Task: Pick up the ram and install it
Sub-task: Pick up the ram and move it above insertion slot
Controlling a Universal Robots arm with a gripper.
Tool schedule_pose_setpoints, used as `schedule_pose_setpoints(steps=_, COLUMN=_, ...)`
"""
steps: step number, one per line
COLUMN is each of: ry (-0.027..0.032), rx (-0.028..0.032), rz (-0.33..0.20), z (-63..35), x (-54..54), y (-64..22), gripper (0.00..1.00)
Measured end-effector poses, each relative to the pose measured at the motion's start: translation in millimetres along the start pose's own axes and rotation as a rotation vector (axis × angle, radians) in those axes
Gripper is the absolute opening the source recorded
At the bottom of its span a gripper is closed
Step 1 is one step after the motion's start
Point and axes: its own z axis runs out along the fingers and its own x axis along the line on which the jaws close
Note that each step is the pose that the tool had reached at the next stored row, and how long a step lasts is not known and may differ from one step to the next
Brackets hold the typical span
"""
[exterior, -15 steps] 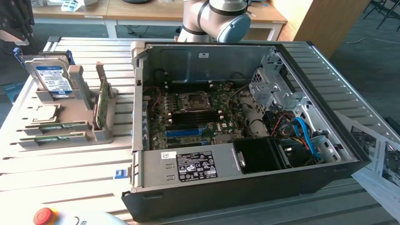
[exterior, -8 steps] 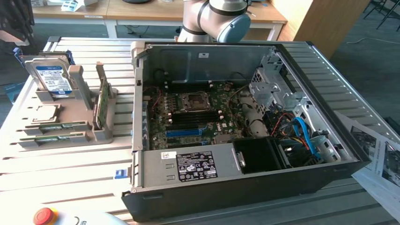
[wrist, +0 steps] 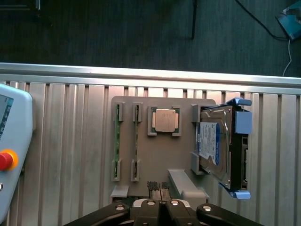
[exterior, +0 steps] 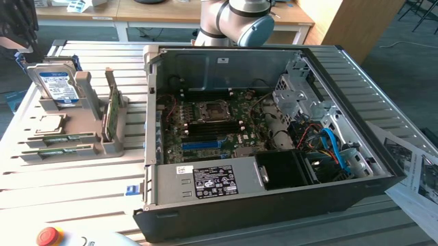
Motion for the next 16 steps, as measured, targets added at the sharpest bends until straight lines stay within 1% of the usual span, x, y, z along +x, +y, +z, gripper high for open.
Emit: schedule_pose_setpoints(steps=16, ry=0.0001, rx=0.0000, rz=0.000, z=20.7, x=0.3, y=2.5, gripper=0.11)
